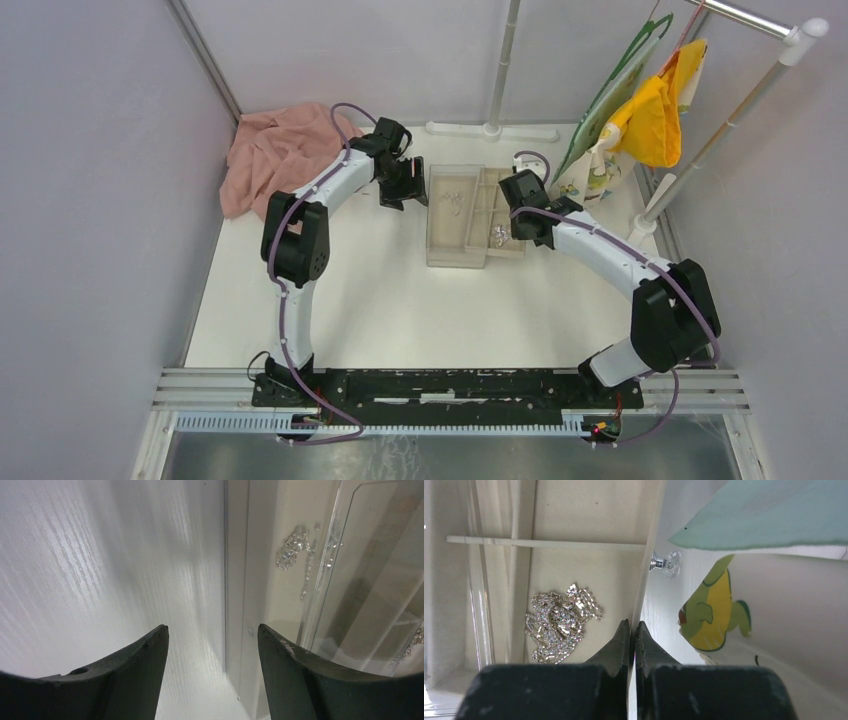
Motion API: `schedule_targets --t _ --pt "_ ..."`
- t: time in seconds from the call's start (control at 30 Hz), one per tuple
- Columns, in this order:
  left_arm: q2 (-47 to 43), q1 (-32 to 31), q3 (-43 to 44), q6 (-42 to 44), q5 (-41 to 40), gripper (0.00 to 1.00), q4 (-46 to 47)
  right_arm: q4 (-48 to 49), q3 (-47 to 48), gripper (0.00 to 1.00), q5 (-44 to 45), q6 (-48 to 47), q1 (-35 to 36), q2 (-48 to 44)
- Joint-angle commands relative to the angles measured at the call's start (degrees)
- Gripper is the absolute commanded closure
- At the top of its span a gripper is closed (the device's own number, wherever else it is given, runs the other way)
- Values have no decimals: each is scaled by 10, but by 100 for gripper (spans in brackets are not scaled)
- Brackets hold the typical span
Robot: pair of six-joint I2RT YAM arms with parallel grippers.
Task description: Organize the mixed jewelry
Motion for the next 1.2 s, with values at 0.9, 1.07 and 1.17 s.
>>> schedule_targets --t 0.9,1.07,1.17 --pt "-204 -53 -114 -39 -58 11 54 77 -34 100 -204 -18 12 -48" --pt "-211 -99 -100 -14 -120 9 20 87 -45 100 -242 -5 15 -47" --pt "-217 -129 -91 -18 -191 9 -2 79 -48 100 -233 -12 15 -46"
